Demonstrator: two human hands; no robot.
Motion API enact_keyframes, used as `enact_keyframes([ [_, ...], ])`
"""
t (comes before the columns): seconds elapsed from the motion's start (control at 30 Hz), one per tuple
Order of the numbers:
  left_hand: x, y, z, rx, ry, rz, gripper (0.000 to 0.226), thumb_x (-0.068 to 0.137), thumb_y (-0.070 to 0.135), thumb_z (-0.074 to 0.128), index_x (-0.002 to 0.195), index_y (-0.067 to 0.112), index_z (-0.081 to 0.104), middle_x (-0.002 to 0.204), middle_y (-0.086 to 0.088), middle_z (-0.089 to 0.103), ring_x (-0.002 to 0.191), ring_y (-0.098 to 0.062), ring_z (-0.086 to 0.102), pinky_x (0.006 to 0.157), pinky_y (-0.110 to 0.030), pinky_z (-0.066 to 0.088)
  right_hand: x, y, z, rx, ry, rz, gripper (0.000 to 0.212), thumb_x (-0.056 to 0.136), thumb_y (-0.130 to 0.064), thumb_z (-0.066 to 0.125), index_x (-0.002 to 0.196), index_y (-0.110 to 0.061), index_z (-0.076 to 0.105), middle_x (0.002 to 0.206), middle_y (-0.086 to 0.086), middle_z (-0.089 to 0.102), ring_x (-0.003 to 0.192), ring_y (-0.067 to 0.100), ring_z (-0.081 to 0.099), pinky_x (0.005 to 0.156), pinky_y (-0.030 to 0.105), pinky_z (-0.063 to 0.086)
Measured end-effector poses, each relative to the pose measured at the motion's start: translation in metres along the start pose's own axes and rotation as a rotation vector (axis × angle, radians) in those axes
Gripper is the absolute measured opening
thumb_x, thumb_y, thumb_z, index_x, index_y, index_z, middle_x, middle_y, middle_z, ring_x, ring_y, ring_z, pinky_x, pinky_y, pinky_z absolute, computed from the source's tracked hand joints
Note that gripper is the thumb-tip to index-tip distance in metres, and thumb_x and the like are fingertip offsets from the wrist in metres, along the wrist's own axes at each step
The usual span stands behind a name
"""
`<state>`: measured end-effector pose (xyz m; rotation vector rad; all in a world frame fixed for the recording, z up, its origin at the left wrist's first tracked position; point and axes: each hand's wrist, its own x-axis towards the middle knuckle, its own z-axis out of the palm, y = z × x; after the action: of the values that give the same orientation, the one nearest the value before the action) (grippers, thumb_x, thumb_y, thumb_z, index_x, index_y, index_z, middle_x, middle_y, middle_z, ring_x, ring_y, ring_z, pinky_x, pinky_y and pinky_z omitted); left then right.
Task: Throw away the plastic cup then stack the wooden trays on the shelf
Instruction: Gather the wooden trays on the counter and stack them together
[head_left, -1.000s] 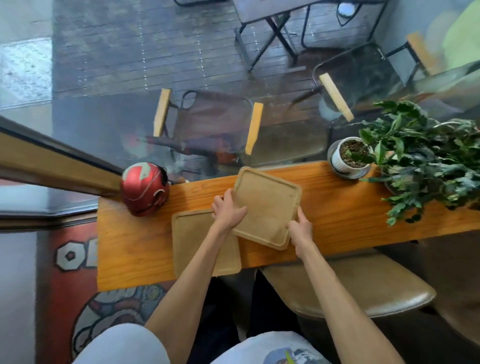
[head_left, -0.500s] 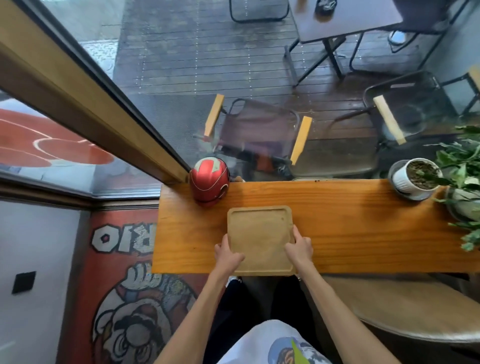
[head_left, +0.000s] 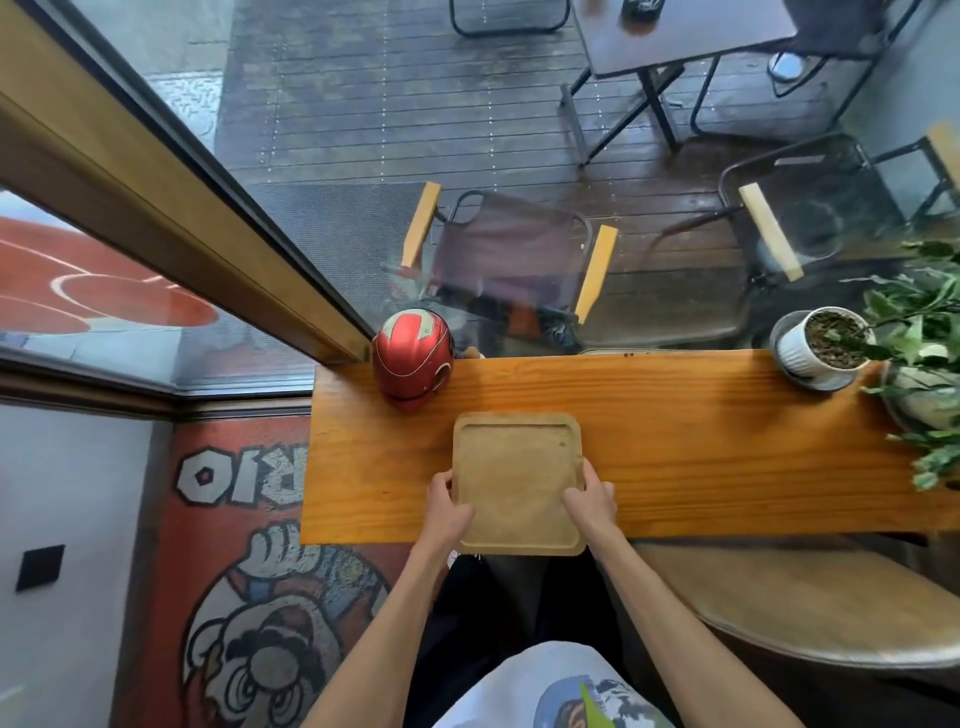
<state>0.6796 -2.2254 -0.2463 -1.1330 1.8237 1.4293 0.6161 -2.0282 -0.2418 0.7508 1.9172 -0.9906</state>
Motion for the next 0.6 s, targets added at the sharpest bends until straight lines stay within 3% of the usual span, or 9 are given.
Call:
enact_keyframes([
  [0.1,0.006,0.000,-0.001,-0.069,-0.011,-0.004,0.057,0.087,-0.006,0.055,0.137,0.014,0.035,0.133,-0.003,0.042,0.113,-0.017,0.045,0.085,-0.030,0.047,0.007,0.002,0.002,0.109,-0.052,-0.022,0.081,0.079,-0.025,0.045,0.155,-0.031,0.021,0.151,0.000,0.035,0.133,0.032,0.040,0.110,0.052,0.038],
  [0.17,0.009,-0.003,-0.001,-0.107,-0.012,0.004,0.061,0.087,-0.007,0.054,0.140,0.016,0.034,0.137,-0.002,0.041,0.118,-0.018,0.043,0.091,-0.035,0.047,0.002,-0.001,0.003,0.175,-0.057,-0.038,0.077,0.084,-0.016,0.046,0.156,-0.027,0.021,0.144,-0.002,0.044,0.130,0.029,0.046,0.109,0.049,0.041],
  [0.27,0.006,-0.006,0.001,-0.136,-0.022,0.025,0.066,0.090,-0.005,0.054,0.147,0.017,0.030,0.142,0.005,0.039,0.124,-0.016,0.043,0.098,-0.036,0.049,-0.005,-0.003,0.004,0.178,-0.060,-0.048,0.080,0.086,-0.014,0.049,0.157,-0.031,0.016,0.149,0.002,0.044,0.128,0.028,0.048,0.109,0.048,0.042],
  [0.4,0.003,-0.008,0.004,-0.131,-0.029,0.053,0.077,0.089,-0.010,0.048,0.156,0.015,0.019,0.158,0.001,0.029,0.144,-0.019,0.030,0.113,-0.041,0.038,-0.004,-0.004,-0.003,0.156,-0.067,-0.039,0.083,0.086,-0.013,0.049,0.157,-0.035,0.013,0.151,0.001,0.043,0.128,0.027,0.048,0.108,0.044,0.043],
  [0.53,0.010,-0.005,0.003,-0.130,-0.071,0.081,0.089,0.085,-0.016,0.048,0.157,0.023,0.014,0.160,0.006,0.024,0.140,-0.014,0.037,0.106,-0.035,0.046,-0.002,-0.008,-0.008,0.104,-0.100,-0.072,0.084,0.087,-0.012,0.048,0.157,-0.036,0.009,0.153,0.000,0.040,0.129,0.027,0.046,0.102,0.039,0.043],
  [0.6,0.011,-0.003,0.002,-0.095,-0.080,0.093,0.091,0.084,-0.014,0.049,0.157,0.026,0.012,0.160,0.009,0.022,0.143,-0.015,0.031,0.108,-0.036,0.045,0.001,-0.010,-0.009,0.089,-0.107,-0.077,0.084,0.087,-0.013,0.048,0.157,-0.036,0.010,0.153,0.000,0.040,0.129,0.027,0.045,0.103,0.040,0.043],
])
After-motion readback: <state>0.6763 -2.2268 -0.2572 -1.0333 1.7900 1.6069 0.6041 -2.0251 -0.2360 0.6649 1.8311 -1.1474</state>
